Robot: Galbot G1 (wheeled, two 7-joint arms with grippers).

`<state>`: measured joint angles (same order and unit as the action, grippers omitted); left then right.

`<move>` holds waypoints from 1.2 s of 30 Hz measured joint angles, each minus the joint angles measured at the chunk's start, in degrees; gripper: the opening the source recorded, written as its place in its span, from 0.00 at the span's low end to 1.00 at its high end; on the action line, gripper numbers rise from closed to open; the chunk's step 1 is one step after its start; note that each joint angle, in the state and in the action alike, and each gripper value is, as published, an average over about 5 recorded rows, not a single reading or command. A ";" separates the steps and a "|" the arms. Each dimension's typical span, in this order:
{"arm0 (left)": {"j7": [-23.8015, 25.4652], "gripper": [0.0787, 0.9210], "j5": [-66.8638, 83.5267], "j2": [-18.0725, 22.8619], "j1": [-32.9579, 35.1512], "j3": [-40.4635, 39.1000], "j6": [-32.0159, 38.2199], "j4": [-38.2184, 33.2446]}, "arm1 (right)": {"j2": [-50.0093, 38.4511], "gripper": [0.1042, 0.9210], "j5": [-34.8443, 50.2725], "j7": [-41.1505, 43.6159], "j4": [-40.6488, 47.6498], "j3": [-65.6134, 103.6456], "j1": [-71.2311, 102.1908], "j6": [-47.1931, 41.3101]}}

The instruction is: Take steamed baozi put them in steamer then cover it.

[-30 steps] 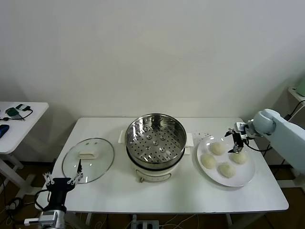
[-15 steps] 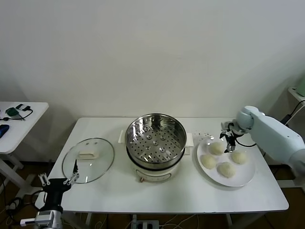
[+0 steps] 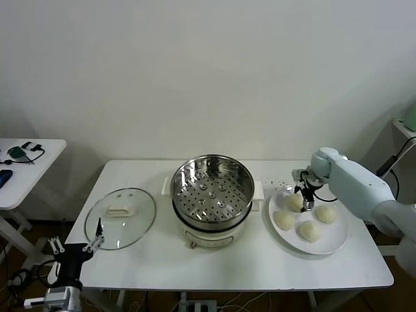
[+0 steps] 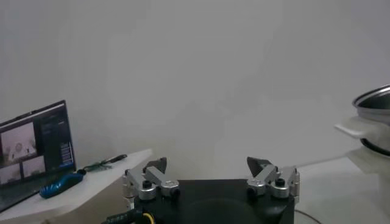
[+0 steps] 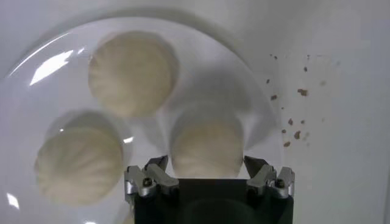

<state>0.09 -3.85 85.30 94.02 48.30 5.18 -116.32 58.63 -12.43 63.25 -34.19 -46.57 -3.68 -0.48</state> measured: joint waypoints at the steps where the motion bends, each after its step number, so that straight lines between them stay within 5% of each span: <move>1: 0.00 0.88 0.00 0.00 0.03 0.06 0.00 -0.03 | 0.05 0.72 -0.02 0.08 0.08 0.06 -0.05 0.08; 12: -0.05 0.88 0.74 -0.13 0.94 1.07 0.28 -0.44 | -1.38 0.69 2.36 1.25 -2.66 -2.87 -3.92 2.54; 36: -0.16 0.88 1.49 -0.46 4.28 0.62 1.62 -0.95 | 8.71 0.71 7.38 6.15 -23.00 -25.42 -35.42 26.33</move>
<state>-0.07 -2.36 84.84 98.30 48.91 6.80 -117.27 67.34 -5.05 69.41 -57.18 -71.99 -39.10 25.85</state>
